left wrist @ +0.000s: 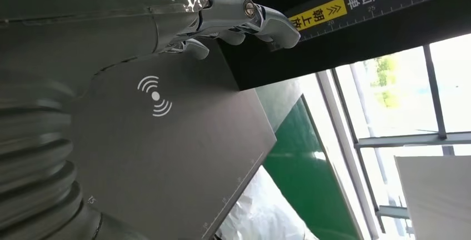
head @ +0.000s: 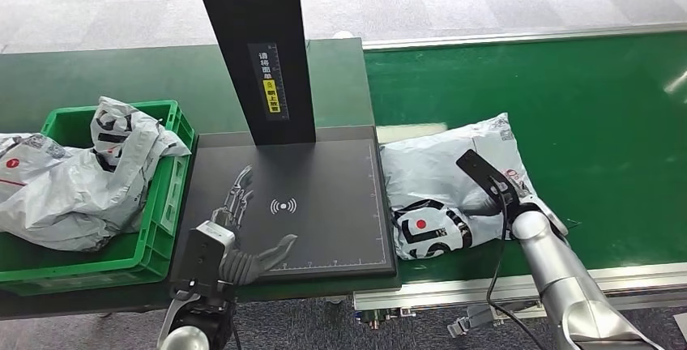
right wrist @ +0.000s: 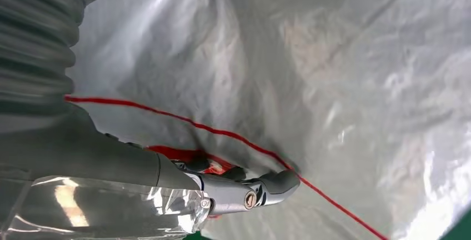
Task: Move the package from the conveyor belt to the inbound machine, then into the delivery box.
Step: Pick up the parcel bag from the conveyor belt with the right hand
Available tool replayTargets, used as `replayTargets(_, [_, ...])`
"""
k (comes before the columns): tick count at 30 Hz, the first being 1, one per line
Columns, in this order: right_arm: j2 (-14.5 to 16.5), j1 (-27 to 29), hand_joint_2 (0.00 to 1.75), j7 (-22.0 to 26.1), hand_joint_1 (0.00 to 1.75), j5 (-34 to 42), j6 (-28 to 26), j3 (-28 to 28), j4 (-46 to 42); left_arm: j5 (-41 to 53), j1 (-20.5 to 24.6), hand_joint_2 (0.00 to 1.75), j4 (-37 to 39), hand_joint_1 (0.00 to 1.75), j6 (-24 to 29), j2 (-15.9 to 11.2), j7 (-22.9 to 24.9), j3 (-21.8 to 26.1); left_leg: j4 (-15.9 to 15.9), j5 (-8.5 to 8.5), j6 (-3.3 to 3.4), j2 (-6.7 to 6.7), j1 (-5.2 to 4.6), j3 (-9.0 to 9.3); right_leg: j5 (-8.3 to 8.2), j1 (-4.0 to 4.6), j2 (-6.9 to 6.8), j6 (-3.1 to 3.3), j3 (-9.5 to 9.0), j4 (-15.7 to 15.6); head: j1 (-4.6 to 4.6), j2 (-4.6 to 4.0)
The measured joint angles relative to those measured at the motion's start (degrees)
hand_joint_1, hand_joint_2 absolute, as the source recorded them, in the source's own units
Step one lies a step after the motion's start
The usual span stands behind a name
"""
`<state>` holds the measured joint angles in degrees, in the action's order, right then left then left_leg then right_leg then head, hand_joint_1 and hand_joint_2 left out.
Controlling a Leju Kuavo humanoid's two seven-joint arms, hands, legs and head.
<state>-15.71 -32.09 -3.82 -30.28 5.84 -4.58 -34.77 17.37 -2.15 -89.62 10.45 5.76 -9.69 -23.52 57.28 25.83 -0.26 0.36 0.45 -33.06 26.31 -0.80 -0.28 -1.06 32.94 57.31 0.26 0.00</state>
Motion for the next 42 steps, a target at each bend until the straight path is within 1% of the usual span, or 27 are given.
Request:
replayTargets(5, [-0.8,3.9,1.75,-1.7,0.00,4.3,4.1,-2.0,-3.1,-0.2,0.1,1.75,0.7,0.00,-0.1,-0.4,0.3,-0.7,0.0,0.03,-0.02,0.01,0.00,0.02,0.02,0.01,0.03,0.01,-0.01,0.0,0.00,0.00])
replayTargets(9, [-1.9,4.5,1.75,-3.0,0.00,4.8,6.9,-4.3,-4.2,-0.5,0.3,1.75,1.1,0.00,0.0,-0.6,0.4,-0.8,0.0,0.04,-0.03,0.04,0.00,0.11,0.02,0.02,0.06,0.01,-0.07,0.0,0.00,0.00])
replayTargets(13, [-3.2,4.4,1.75,-3.2,0.00,4.9,9.0,-6.8,-4.2,-0.5,0.2,1.75,1.2,0.00,0.0,-0.7,0.8,-0.8,0.0,0.04,-0.03,0.04,0.01,0.23,0.02,0.02,0.06,0.01,-0.20,0.0,0.00,0.00])
replayTargets(15, [-3.6,4.4,1.75,-3.2,0.74,4.7,9.2,-7.9,-4.3,-0.4,0.2,1.75,1.2,0.00,0.0,-0.7,0.9,-0.8,0.0,0.04,-0.03,0.04,0.01,0.26,0.02,0.02,0.06,0.01,-0.25,0.0,0.00,0.00])
replayTargets(17, [-3.7,4.4,1.75,-3.2,1.61,4.1,9.0,-8.9,-4.3,-0.3,0.1,1.75,1.2,0.00,0.1,-0.7,1.0,-0.8,0.0,0.04,-0.03,0.04,0.01,0.29,0.02,0.03,0.06,0.01,-0.28,0.0,0.00,0.00])
replayTargets(19, [-3.8,4.2,1.75,-3.3,1.75,3.3,8.6,-10.0,-4.3,0.0,-0.1,1.75,1.1,0.00,0.2,-0.7,1.1,-0.8,0.0,0.04,-0.03,0.04,0.01,0.32,0.02,0.03,0.06,0.01,-0.31,0.0,0.00,0.00])
replayTargets(25, [-3.9,3.1,1.75,-3.5,1.75,2.6,8.2,-11.9,-4.3,0.4,-0.9,1.75,0.8,0.00,0.6,-0.7,1.2,-0.7,0.0,0.04,-0.03,0.04,0.01,0.42,0.02,0.03,0.07,0.01,-0.40,0.0,0.00,0.00])
replayTargets(34, [-4.4,2.3,1.75,-2.4,1.75,3.4,8.1,-12.9,-4.3,1.2,-1.7,1.75,-0.1,0.00,0.8,-0.7,1.4,-0.6,0.0,0.04,-0.03,0.03,0.01,0.46,0.02,0.02,0.04,0.01,-0.47,0.0,0.00,0.00])
replayTargets(38, [-4.3,2.3,1.75,-1.6,1.75,5.2,4.4,-12.9,-4.6,1.8,-2.6,1.75,-1.0,0.00,1.0,-0.6,1.4,-0.4,0.0,0.04,-0.03,0.02,0.01,0.41,0.02,0.02,0.03,0.01,-0.45,0.0,0.00,0.00])
replayTargets(42, [-3.8,3.2,1.75,-1.0,1.75,7.1,-2.4,-11.3,-6.7,2.2,-3.5,1.75,-2.0,0.00,1.6,-0.6,1.5,-0.2,0.0,0.04,-0.03,0.00,0.01,0.31,0.02,0.01,0.00,0.01,-0.37,0.0,0.00,0.00])
